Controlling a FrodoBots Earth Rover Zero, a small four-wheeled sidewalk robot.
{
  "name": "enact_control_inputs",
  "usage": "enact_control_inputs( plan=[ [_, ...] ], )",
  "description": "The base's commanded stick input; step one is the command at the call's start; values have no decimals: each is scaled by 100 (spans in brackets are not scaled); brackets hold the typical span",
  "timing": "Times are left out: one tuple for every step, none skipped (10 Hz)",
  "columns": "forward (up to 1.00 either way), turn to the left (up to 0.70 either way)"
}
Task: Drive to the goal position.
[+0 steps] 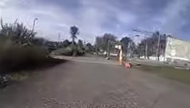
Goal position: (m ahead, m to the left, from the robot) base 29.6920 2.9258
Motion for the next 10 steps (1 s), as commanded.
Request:
enact_control_inputs(
  plan=[
    [70, -7],
    [70, -7],
    [70, -7],
    [70, -6],
    [70, -5],
    [70, 3],
    [70, 3],
    [70, 3],
    [70, 3],
    [69, 2]
  ],
)
